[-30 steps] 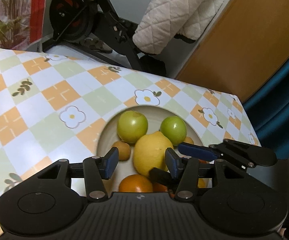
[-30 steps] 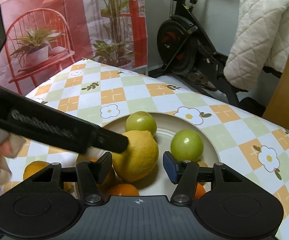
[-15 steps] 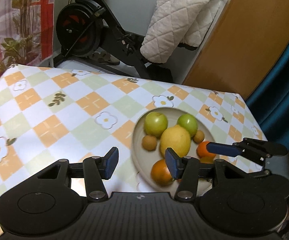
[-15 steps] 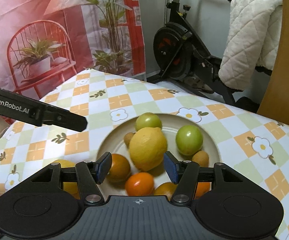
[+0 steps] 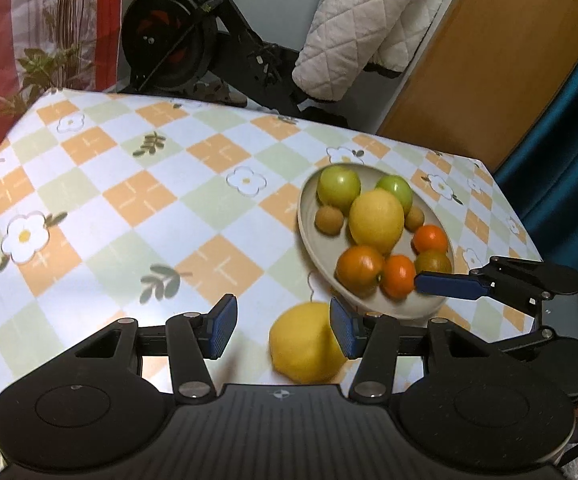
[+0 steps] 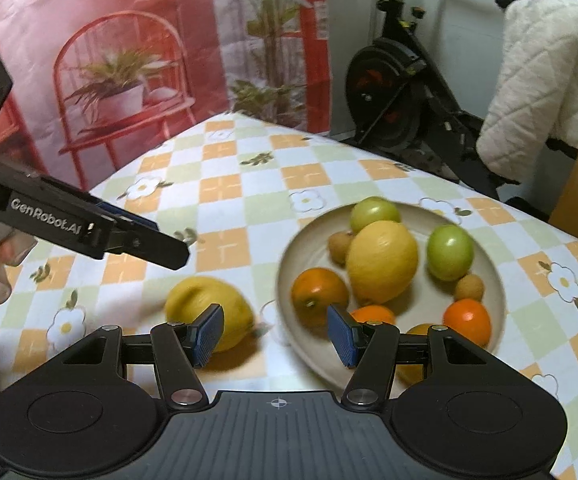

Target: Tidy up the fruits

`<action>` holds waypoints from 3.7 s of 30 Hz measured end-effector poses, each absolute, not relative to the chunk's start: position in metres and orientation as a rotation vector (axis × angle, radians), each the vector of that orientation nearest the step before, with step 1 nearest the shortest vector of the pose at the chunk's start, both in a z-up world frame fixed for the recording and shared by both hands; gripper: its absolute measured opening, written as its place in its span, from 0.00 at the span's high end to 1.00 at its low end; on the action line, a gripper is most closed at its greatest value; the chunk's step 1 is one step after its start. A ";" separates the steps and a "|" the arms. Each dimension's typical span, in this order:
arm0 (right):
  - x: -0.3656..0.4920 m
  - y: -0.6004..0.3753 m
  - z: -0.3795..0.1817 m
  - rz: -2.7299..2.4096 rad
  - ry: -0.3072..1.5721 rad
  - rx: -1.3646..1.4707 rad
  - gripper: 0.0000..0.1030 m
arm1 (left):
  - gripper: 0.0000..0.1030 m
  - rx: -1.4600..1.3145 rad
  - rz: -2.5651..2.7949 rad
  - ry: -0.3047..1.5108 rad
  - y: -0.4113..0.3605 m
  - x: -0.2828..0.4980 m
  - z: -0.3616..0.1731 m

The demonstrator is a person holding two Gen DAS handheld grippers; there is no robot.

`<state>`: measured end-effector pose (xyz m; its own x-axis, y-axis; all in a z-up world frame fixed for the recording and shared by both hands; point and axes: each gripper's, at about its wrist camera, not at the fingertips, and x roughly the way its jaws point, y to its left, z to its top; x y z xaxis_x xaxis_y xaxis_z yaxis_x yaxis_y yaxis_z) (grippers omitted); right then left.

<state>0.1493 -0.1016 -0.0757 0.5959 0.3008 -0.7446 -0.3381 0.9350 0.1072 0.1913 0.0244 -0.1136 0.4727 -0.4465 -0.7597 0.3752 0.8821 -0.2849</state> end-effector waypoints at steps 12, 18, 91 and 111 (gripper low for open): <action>0.146 -0.074 -0.086 0.403 0.887 -0.067 0.48 | 0.48 -0.115 -0.571 0.966 0.037 0.183 -0.123; 0.147 -0.063 -0.089 0.420 0.886 -0.081 0.43 | 0.48 -0.136 -0.608 0.976 0.037 0.184 -0.133; 0.139 -0.130 -0.063 0.379 0.775 -0.012 0.44 | 0.44 -0.103 -0.702 0.939 -0.051 0.187 -0.106; 0.187 -0.210 -0.080 0.334 0.793 -0.074 0.44 | 0.44 -0.049 -0.697 0.952 -0.138 0.234 -0.113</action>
